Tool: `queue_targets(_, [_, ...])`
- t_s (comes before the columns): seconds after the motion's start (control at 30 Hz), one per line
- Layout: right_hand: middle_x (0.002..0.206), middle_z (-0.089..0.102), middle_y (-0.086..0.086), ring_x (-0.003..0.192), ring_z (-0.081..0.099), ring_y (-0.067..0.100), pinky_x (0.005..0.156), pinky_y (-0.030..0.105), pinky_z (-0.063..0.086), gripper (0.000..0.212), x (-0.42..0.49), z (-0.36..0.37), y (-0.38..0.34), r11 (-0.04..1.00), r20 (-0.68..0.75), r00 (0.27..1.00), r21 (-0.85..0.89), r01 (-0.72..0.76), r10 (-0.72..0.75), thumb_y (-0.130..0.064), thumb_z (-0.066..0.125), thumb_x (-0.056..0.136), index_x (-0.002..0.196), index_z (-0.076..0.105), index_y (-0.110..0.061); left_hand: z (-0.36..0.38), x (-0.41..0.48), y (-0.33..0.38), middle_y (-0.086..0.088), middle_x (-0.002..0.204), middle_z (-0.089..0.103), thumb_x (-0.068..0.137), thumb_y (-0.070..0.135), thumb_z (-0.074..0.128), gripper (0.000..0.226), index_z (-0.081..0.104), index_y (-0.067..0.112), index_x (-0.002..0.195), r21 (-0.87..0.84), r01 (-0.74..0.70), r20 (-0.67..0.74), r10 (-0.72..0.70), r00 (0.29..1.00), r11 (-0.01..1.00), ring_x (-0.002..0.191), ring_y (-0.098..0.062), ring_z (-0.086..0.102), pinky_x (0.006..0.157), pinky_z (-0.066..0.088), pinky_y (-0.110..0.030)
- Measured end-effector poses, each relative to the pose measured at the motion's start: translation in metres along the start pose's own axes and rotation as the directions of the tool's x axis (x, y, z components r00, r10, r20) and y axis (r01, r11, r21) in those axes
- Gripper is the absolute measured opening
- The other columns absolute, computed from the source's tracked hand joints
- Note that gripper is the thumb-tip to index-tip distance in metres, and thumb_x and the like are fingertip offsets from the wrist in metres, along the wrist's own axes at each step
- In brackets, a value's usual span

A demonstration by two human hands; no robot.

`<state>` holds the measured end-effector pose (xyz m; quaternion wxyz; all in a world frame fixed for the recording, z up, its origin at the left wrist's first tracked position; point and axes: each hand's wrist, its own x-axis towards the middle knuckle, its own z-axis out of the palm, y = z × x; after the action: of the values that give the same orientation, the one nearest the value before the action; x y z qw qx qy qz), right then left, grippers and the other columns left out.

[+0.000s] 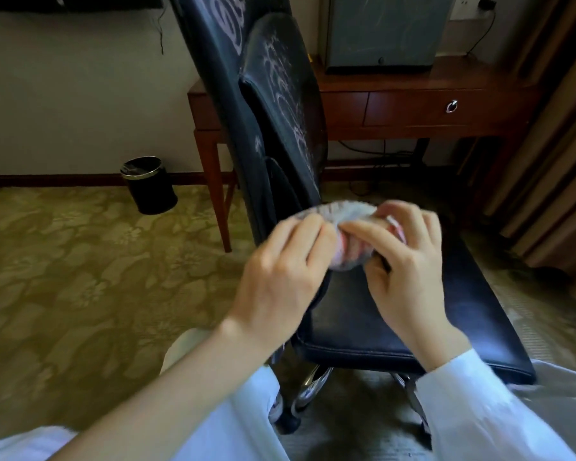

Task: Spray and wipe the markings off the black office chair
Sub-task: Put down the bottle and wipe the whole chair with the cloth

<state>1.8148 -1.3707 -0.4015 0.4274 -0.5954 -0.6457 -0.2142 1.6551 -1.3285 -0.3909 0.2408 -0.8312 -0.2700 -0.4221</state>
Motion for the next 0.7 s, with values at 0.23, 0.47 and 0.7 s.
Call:
queue_targets(0.23, [0.115,0.058,0.008,0.107,0.046,0.031,0.076,0.041,0.054,0.041,-0.102,0.047,0.021,0.996,0.356,0.931,-0.062,-0.067,0.085,-0.004,0.069,0.07,0.105,0.071,-0.025,0.068,-0.113,0.019,-0.008,0.099,0.07,0.086,0.006,0.051,0.024,0.072,0.007,0.096,-0.111,0.013,0.281,0.019,0.959,0.994,0.085,-0.022,0.067,0.074,0.058,-0.03])
queue_targets(0.47, [0.116,0.058,0.01,0.11,0.047,0.031,0.082,0.037,0.051,0.033,-0.115,0.052,0.016,0.982,0.293,0.938,-0.014,-0.187,0.183,-0.016,0.057,0.08,0.108,0.071,-0.026,0.074,-0.114,0.022,-0.007,0.092,0.067,0.095,0.01,0.049,0.022,0.069,0.007,0.089,-0.194,0.057,0.243,-0.008,0.97,0.979,0.08,-0.022,0.062,0.068,0.055,-0.03])
queue_targets(0.7, [0.113,0.055,0.024,0.103,0.046,0.038,0.084,0.032,0.038,0.039,0.004,-0.012,-0.019,0.992,-0.123,0.991,0.118,-0.037,0.051,0.0,0.06,0.078,0.111,0.071,-0.016,-0.01,0.013,-0.007,-0.013,0.093,0.068,0.1,0.007,0.038,0.035,0.07,-0.001,0.09,-0.172,0.027,-0.079,-0.041,0.996,0.985,0.086,-0.025,0.059,0.077,0.049,-0.028])
